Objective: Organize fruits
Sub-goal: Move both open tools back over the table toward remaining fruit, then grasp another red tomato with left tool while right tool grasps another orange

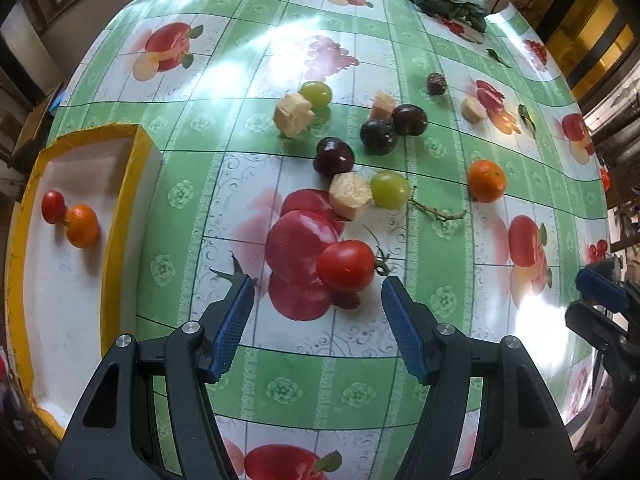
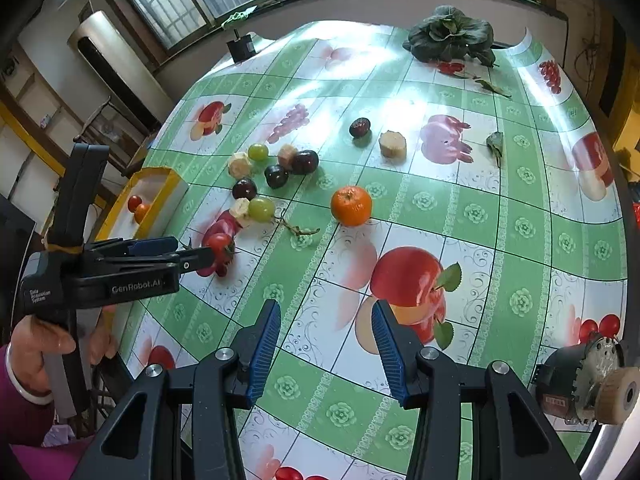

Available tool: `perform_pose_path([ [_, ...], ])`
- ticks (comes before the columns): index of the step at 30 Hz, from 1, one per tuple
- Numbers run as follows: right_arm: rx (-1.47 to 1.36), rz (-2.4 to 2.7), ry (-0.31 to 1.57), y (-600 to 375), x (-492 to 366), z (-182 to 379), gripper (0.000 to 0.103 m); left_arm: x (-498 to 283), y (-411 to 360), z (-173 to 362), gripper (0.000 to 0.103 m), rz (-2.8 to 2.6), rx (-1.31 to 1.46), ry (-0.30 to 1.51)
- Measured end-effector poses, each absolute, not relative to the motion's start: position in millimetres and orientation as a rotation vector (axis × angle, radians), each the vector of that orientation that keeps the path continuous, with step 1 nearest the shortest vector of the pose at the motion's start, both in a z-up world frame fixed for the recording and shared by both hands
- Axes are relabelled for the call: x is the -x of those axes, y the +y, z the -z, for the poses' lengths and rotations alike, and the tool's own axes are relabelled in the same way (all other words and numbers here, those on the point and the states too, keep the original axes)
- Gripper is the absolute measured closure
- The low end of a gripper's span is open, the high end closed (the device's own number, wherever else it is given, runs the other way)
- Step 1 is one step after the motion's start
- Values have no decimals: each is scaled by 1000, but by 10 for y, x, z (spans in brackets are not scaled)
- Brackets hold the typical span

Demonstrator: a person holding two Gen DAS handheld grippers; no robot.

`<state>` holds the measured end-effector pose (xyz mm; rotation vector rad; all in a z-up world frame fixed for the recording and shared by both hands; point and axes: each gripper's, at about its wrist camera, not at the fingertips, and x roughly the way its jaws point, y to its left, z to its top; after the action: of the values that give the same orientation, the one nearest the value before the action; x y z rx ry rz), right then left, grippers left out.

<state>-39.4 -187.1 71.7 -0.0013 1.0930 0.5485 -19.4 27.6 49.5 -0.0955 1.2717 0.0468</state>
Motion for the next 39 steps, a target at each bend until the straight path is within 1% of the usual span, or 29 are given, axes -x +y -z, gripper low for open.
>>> perform_pose_path([
  [29,10,-561,1125,-1812,235,-606,57,114,179,-321,37,41,123,1276],
  [30,8,-565,1122,-1802,213,-608,57,108,177,-313,39,48,127,1275],
  [31,6,-568,1118,-1788,185,-607,57,112,181,-309,46,53,128,1273],
  [33,7,-560,1102,-1766,120,-599,57,108,179,-286,55,56,124,1280],
  [39,41,-509,1073,-1667,-203,-479,57,74,176,-275,56,59,126,1280],
])
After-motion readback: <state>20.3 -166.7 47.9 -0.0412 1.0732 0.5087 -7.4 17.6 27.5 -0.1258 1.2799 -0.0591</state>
